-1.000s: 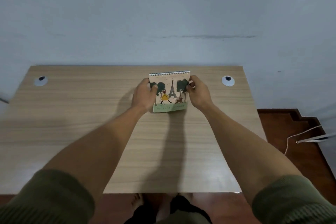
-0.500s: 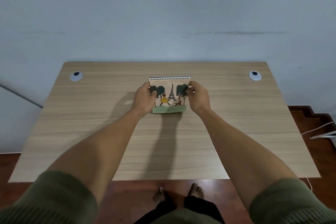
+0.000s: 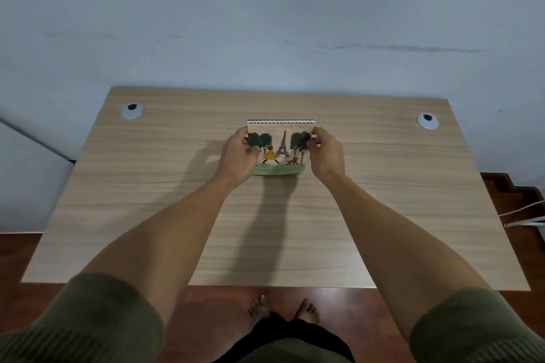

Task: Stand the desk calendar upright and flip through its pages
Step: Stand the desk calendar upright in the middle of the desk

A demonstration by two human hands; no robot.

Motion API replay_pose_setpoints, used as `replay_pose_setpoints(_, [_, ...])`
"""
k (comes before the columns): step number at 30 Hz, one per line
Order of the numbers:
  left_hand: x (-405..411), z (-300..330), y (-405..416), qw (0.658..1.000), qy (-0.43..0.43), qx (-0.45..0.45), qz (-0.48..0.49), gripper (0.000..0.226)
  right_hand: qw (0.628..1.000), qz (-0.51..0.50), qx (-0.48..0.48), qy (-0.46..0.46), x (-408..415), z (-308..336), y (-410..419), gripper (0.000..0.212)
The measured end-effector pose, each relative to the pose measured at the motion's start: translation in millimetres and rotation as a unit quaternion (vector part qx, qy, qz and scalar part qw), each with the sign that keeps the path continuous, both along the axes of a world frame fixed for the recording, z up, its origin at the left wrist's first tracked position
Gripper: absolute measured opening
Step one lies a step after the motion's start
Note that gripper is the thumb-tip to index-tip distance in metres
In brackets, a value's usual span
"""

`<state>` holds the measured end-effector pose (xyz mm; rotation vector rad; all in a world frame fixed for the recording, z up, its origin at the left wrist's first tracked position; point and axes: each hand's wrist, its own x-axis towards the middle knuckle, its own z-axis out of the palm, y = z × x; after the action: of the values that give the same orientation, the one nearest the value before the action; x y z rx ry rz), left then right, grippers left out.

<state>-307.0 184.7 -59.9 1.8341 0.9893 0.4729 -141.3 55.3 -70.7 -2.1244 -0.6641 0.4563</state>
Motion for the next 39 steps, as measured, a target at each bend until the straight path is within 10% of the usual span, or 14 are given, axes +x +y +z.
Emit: replay_pose_setpoints(39, [-5, -28, 27, 0.998, 0.063, -0.024, -0.019, 0.03, 0.987, 0.046, -0.032, 0.148, 18, -21, -23, 0.029])
